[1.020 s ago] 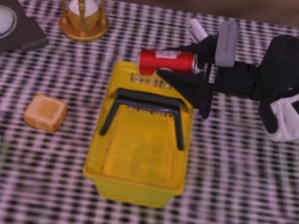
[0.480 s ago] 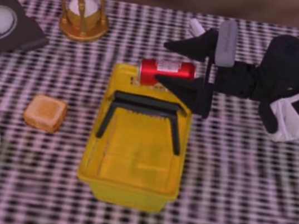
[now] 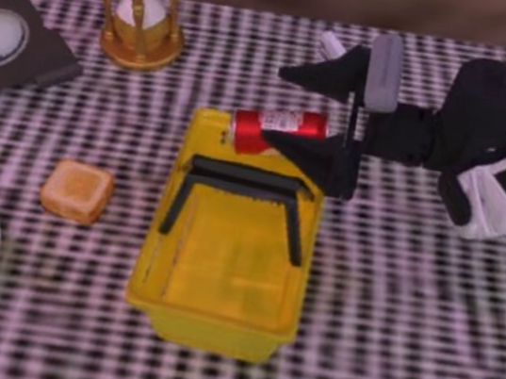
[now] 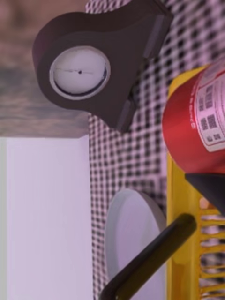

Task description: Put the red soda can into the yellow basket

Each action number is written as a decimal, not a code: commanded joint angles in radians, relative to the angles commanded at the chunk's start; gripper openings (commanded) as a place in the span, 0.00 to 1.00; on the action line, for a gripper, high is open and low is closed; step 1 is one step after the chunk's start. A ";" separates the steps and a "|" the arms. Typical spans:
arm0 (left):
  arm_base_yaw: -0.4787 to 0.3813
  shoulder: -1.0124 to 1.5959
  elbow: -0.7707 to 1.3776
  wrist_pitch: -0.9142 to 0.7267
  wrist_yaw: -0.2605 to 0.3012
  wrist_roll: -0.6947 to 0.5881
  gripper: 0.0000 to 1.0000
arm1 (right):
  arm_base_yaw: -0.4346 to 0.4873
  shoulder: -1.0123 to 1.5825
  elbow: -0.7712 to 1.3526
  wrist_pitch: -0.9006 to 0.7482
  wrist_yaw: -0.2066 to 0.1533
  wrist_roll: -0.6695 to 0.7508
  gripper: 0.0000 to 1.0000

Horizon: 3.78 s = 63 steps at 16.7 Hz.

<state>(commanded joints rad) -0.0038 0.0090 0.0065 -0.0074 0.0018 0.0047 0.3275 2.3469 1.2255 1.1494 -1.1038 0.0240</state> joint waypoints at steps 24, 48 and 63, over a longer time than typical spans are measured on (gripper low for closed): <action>-0.578 1.764 1.622 -1.167 0.025 0.857 1.00 | -0.274 -1.965 -1.075 -0.971 0.938 -0.035 1.00; -0.673 2.112 1.842 -1.291 0.000 0.994 0.92 | -0.318 -2.347 -1.226 -1.149 1.104 -0.024 1.00; -0.673 2.112 1.842 -1.291 0.000 0.994 0.00 | -0.318 -2.347 -1.226 -1.149 1.104 -0.024 1.00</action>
<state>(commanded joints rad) -0.6768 2.1205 1.8482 -1.2985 0.0022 0.9986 0.0100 0.0000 0.0000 0.0000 0.0000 0.0000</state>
